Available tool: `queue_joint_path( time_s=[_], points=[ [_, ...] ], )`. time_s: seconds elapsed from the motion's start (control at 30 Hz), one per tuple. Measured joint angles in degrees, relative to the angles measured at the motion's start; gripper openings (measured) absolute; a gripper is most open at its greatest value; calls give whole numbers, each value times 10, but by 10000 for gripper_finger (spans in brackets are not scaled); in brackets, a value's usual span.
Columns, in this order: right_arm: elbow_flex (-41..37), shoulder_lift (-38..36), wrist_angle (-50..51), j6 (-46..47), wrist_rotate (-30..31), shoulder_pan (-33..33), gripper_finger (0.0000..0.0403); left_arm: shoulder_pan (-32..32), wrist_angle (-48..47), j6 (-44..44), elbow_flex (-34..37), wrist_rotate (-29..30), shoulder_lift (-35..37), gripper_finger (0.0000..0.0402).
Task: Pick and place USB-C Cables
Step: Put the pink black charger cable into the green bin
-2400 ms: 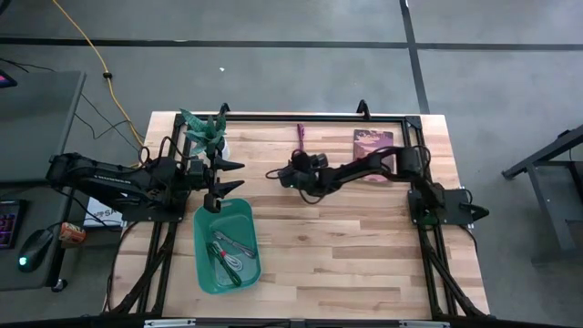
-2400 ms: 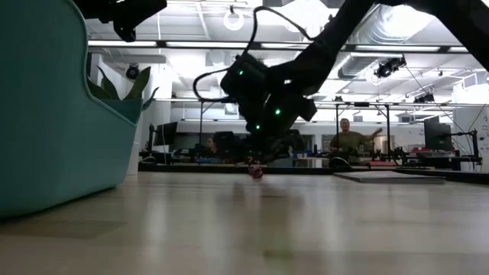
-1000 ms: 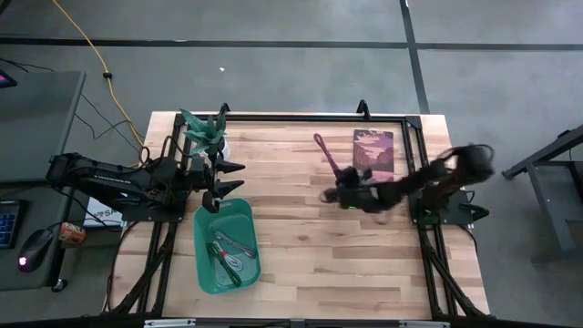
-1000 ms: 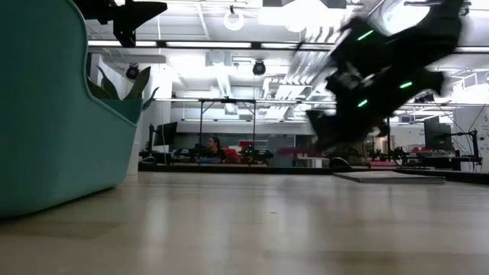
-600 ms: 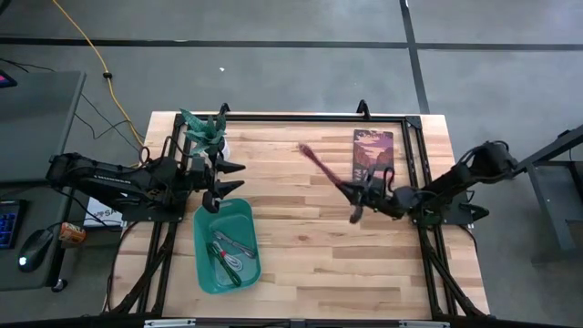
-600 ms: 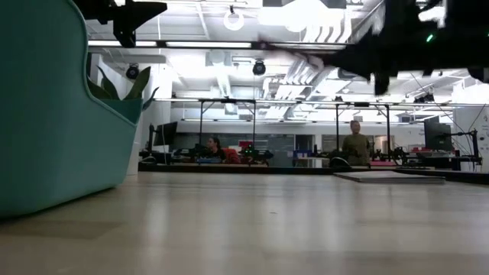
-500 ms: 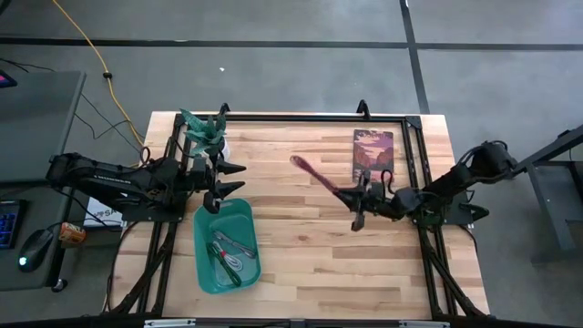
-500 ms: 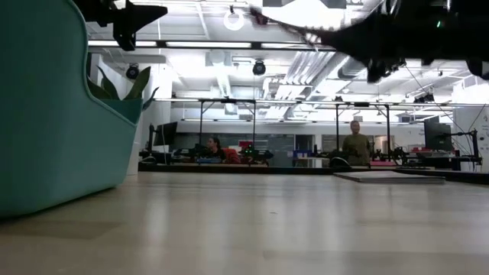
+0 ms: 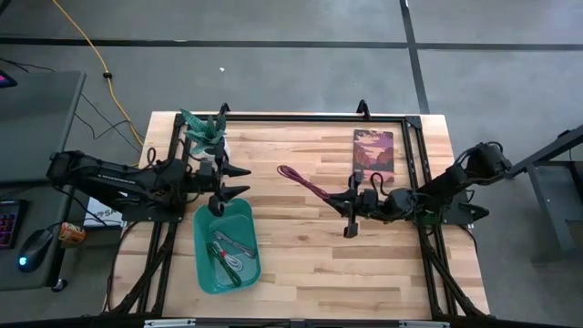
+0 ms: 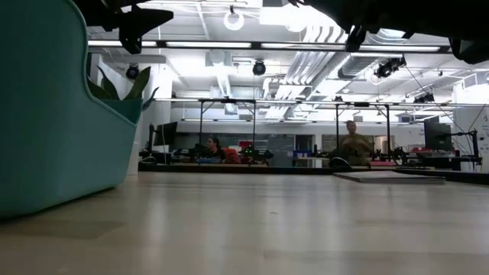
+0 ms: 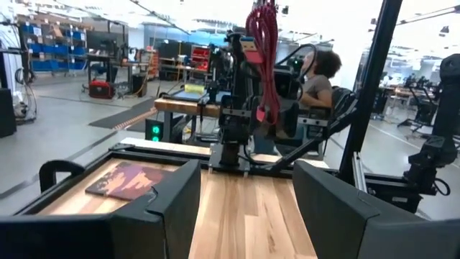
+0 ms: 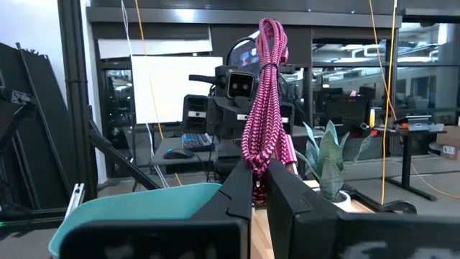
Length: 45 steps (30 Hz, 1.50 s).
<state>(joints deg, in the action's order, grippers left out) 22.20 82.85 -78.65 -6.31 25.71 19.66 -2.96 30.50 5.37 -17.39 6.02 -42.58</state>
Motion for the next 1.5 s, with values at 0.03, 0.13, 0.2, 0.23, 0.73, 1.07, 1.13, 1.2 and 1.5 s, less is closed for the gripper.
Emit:
queue_joint_path(
  time_s=[0.03, 0.13, 0.2, 0.23, 0.73, 1.07, 1.13, 1.2, 1.5],
  points=[
    [0, 0, 0, 1, 0, 0, 3, 0, 1, 0, 0, 0, -2, 200],
    [0, 0, 0, 2, -4, 0, 3, 0, 17, -1, 0, -1, -13, 200],
    [0, 0, 0, 2, -5, -1, 3, 0, 43, -6, 0, -8, -24, 200],
    [1, 1, 0, 2, -5, -3, 3, 0, 60, -6, 0, -19, -32, 200],
    [151, 155, 4, 3, -53, -32, 2, 27, 295, -36, -26, -59, -250, 299],
    [173, 167, 20, 3, -70, -33, 2, 36, 298, -11, -71, -12, -298, 317],
    [173, 167, 29, 6, -68, -33, 2, 38, 301, -10, -75, -7, -305, 317],
    [173, 167, 34, 9, -65, -33, 2, 38, 324, -7, -76, -6, -313, 317],
    [173, 167, 53, 18, -64, -33, 2, 50, 415, -1, -76, 28, -350, 317]
  ],
)
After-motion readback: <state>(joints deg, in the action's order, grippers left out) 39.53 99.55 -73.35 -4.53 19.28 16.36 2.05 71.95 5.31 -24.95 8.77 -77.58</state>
